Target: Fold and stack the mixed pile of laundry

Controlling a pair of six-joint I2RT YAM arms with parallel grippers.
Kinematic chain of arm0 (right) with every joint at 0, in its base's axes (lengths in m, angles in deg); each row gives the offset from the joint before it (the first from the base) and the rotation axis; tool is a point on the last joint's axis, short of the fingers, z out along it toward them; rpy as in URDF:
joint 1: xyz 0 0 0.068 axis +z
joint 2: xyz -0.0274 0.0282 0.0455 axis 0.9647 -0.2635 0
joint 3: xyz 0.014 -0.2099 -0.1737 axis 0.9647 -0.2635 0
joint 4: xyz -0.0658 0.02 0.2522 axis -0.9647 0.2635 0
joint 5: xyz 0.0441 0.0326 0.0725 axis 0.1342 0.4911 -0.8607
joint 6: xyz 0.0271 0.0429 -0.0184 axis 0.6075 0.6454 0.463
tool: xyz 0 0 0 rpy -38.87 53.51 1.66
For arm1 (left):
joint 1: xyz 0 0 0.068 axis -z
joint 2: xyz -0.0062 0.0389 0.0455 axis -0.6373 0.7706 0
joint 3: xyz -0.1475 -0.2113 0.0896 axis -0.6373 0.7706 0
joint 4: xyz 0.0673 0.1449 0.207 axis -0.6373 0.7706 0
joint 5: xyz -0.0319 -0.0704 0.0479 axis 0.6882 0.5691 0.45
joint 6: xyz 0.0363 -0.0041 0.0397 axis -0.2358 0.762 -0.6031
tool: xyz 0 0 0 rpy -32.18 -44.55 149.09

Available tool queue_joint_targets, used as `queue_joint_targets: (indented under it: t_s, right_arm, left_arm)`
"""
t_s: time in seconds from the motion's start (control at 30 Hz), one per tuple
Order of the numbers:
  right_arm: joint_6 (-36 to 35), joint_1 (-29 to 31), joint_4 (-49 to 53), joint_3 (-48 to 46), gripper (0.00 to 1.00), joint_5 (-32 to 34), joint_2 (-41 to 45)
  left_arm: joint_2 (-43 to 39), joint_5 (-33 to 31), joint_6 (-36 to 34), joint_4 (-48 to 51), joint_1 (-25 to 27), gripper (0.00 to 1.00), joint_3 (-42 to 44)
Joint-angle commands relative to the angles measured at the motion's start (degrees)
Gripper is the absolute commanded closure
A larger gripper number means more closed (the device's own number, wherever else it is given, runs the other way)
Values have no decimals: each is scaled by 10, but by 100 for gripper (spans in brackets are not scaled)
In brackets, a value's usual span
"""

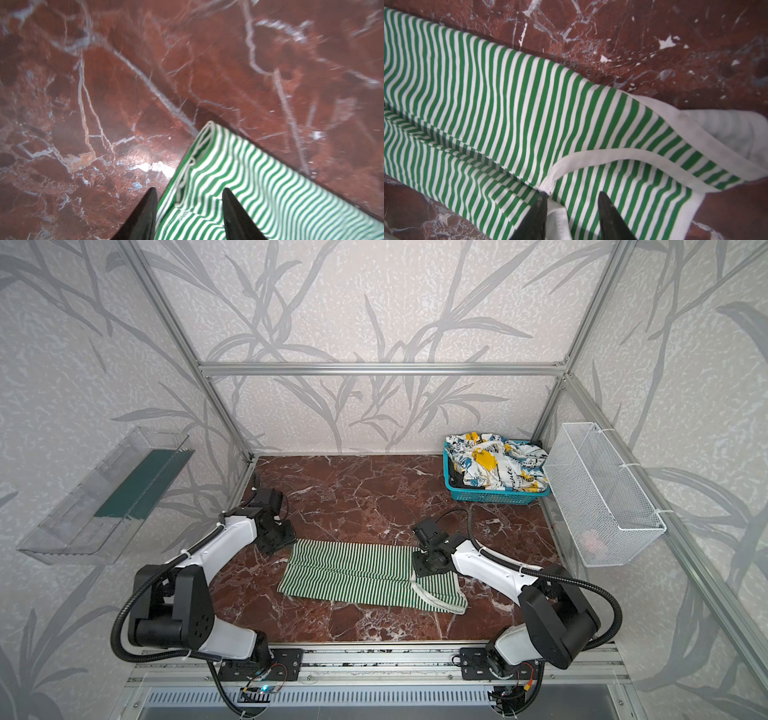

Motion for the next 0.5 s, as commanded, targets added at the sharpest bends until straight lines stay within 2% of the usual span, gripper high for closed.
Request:
queue_joint_targets:
  t_s: [0.0,0.17,0.33,0.47]
  right_arm:
    - [15,-17,28,0,60,19,-16]
    - [15,-29,3,3,64,4,-77]
    - [-3,-31,5,55,67,-15,-162]
    - [-35,-31,27,160,68,-38,-261]
  left_arm:
    - [-12,31,-24,18,38,50,-9]
    - [-28,30,19,15,56,50,46]
    - [-110,33,52,20,56,49,108]
    - [-179,37,56,42,56,39,123]
